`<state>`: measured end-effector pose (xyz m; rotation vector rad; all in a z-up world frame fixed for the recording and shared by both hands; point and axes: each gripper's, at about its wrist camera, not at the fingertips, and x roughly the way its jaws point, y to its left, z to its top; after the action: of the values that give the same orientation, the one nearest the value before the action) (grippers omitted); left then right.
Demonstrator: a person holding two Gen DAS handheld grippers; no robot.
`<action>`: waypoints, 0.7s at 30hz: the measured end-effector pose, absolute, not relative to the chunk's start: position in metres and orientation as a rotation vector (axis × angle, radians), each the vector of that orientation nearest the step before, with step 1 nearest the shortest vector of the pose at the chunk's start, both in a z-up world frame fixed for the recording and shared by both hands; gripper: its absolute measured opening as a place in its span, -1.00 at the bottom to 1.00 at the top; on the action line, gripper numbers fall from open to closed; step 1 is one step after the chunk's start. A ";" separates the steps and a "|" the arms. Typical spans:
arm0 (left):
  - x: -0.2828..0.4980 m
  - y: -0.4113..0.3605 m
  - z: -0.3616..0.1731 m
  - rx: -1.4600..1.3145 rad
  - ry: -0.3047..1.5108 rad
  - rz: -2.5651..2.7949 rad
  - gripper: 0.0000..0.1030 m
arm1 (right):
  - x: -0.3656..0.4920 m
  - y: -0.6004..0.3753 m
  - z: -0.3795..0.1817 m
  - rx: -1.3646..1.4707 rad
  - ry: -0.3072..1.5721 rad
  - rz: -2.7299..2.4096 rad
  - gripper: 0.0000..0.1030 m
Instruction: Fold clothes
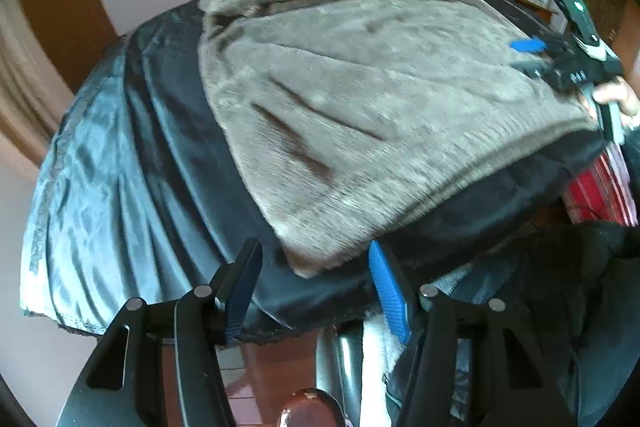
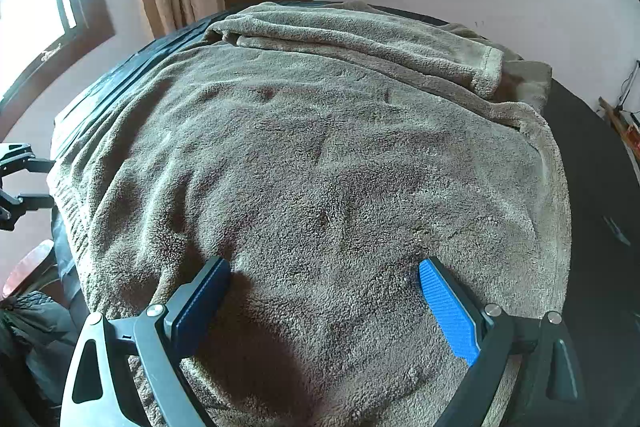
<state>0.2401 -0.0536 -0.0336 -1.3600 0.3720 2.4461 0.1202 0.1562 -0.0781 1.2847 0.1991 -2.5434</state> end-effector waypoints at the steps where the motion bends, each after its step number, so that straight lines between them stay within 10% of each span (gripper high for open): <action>1: 0.237 -0.058 -0.032 -1.359 0.328 2.462 0.17 | 0.120 0.156 -0.078 1.285 0.201 -2.544 0.88; 21: 0.203 -0.069 -0.013 -1.202 0.107 2.710 0.11 | 0.194 0.201 -0.036 0.882 0.047 -2.822 0.88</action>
<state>0.2030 -0.0694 -0.0132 -1.2019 0.1067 2.7103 0.1939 0.2015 -0.0356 0.8817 0.0472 -2.8224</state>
